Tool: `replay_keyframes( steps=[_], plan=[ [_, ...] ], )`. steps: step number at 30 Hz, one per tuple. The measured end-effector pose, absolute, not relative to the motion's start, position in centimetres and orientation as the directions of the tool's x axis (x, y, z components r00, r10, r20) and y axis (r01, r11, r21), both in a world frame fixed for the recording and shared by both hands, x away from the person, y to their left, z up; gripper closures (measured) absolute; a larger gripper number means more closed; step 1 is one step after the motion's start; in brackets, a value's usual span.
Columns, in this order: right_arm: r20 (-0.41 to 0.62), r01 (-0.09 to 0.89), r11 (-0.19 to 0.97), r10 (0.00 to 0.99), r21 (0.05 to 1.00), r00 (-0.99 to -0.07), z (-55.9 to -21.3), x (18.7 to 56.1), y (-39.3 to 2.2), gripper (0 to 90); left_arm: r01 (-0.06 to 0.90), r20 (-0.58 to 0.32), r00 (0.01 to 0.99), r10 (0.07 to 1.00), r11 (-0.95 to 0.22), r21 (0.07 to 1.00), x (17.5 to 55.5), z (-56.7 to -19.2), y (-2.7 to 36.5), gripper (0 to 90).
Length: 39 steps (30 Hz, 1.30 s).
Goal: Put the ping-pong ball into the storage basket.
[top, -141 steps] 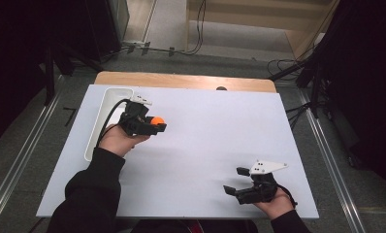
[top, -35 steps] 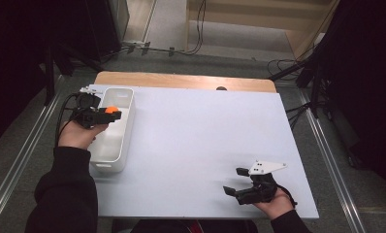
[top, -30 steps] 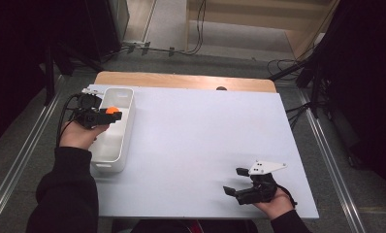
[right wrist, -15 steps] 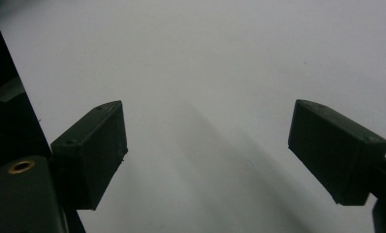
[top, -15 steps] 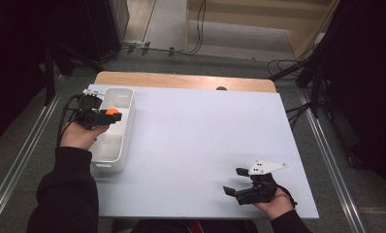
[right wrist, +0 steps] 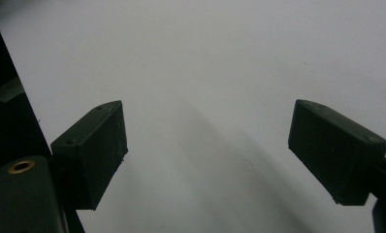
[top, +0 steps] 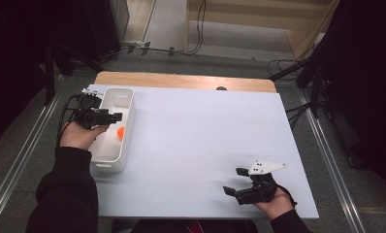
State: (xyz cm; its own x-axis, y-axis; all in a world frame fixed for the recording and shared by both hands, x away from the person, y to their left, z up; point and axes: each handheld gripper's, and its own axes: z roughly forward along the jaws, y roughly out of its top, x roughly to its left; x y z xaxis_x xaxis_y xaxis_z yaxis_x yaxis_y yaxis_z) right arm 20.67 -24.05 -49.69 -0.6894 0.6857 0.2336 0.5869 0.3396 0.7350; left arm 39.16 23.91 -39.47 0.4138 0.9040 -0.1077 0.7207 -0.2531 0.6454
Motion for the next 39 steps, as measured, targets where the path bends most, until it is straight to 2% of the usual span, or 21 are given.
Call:
replay_keyframes(
  steps=[24, 39],
  plan=[
    [0.229, 0.581, 0.349, 0.678, 0.736, -0.698, -49.7, 20.9, -23.8, 12.6, 0.708, -0.205, 0.509, 0.836, -0.271, 0.652, 38.5, -38.9, 21.7, 33.8],
    [0.237, 0.581, 0.339, 0.677, 0.74, -0.697, -49.6, 20.9, -24.0, 12.6, 0.681, -0.216, 0.573, 0.79, -0.313, 0.663, 38.1, -39.1, 19.5, 33.7]
  ],
)
